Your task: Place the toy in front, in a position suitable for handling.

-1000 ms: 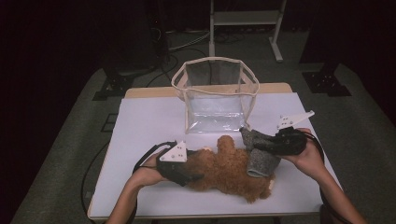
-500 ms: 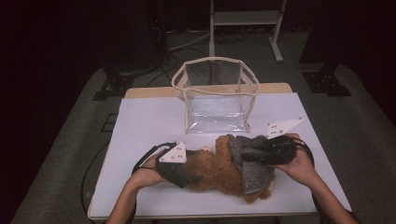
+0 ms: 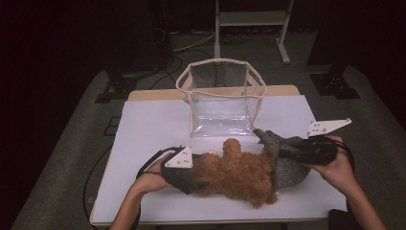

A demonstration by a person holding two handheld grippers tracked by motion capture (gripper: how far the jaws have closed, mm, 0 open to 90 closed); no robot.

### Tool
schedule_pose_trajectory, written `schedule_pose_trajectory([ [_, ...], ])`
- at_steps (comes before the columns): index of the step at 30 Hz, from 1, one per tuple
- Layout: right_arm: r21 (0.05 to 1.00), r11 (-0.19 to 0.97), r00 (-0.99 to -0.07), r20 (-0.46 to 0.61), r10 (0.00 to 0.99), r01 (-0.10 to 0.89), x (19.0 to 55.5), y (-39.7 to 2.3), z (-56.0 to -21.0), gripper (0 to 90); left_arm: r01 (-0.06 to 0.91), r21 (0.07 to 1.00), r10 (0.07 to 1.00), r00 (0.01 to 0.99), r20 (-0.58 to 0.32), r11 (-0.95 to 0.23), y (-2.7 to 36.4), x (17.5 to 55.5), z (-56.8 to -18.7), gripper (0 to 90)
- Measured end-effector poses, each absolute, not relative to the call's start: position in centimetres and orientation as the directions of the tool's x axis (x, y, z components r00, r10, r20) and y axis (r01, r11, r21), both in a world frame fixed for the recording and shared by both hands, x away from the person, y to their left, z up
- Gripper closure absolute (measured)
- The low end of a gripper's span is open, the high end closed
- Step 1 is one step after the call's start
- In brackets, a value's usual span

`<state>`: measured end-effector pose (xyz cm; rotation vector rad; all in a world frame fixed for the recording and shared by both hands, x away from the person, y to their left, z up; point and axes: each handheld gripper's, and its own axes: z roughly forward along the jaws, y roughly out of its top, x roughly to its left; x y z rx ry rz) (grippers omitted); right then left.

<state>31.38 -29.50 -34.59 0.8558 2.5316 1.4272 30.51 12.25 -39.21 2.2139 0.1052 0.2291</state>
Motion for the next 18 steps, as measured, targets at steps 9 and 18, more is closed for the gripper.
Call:
schedule_pose_trajectory([
  [9, 0.81, 0.443, -0.877, 0.169, 0.45, 0.384, 31.7, -25.7, -35.3, 73.4, 0.0, 0.794, 0.164, 0.978, 0.126, -0.608, 12.2, 30.6, -39.2, 17.3],
  [18, 0.826, 0.477, -0.938, 0.169, 0.302, 0.302, 31.3, -20.1, -34.6, 73.4, 0.015, 0.8, 0.182, 0.976, 0.118, -0.6, 12.1, 30.7, -39.3, 17.3],
])
